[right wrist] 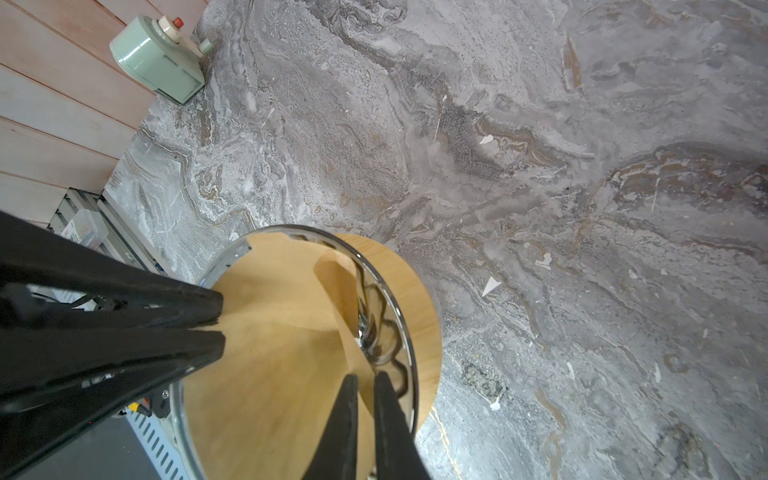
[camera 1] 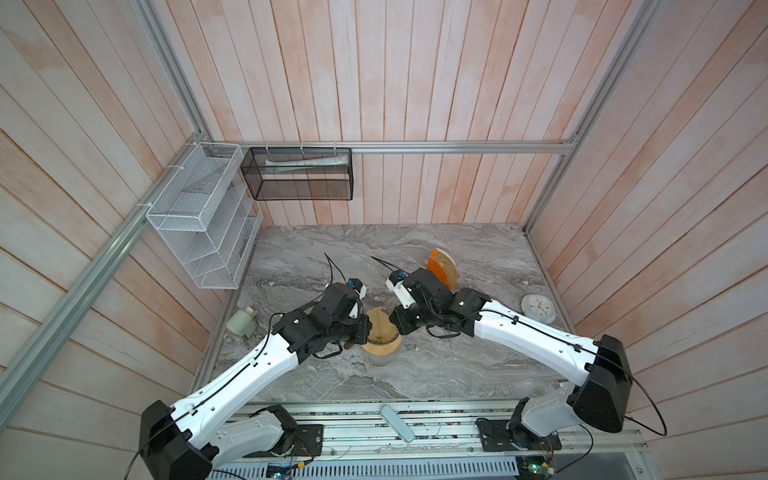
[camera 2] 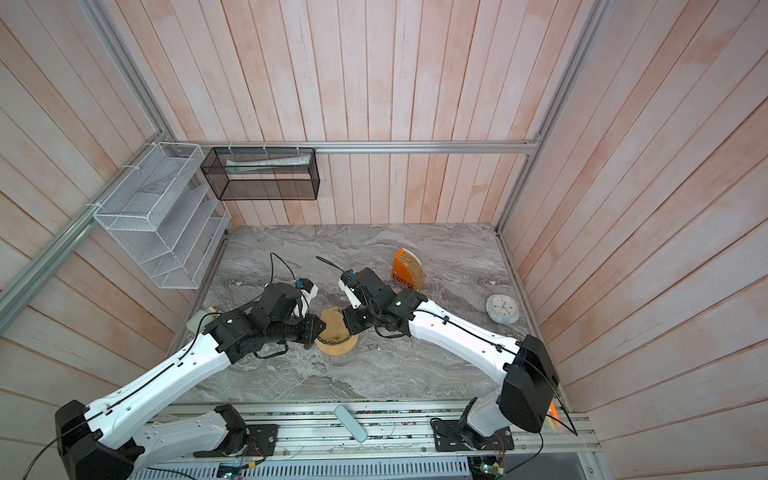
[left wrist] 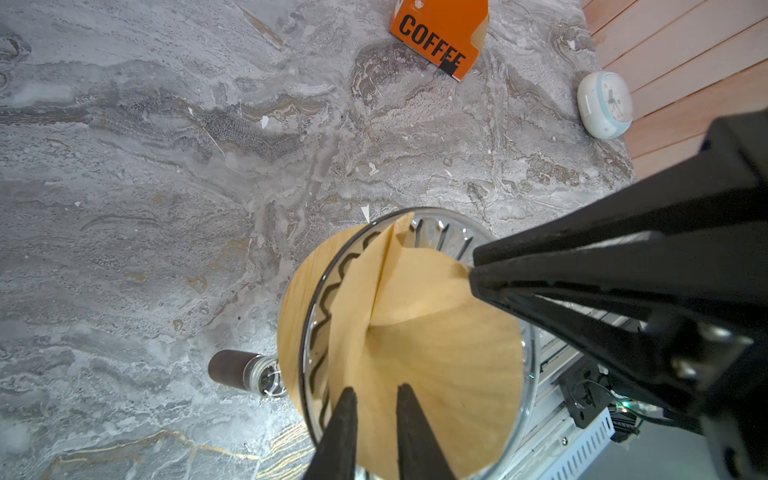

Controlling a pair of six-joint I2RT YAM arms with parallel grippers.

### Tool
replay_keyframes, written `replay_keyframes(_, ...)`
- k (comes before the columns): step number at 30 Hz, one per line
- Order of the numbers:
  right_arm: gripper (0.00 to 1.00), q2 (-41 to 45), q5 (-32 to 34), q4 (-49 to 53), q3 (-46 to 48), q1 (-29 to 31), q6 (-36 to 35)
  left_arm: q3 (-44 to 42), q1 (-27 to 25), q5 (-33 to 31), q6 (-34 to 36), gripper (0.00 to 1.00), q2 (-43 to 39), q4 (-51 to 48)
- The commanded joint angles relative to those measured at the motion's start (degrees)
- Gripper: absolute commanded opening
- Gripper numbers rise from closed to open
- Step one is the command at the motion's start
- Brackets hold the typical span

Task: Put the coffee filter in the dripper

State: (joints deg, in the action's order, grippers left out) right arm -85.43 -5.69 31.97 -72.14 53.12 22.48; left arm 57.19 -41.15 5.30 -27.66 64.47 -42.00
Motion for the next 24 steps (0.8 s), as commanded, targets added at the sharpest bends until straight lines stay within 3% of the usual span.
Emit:
replay_keyframes(1,0.12,-0.6,0.5,0.4,0.8,0.3,0.0,-0.8,0.3,-1.0,-0.1,0.21,-0.7,0.2)
replay_keyframes(24,0.12,-1.1,2.4,1.3,0.5,0.3,-0.4,-0.2,0.3,-1.7,1.0,0.21,0.5,0.0)
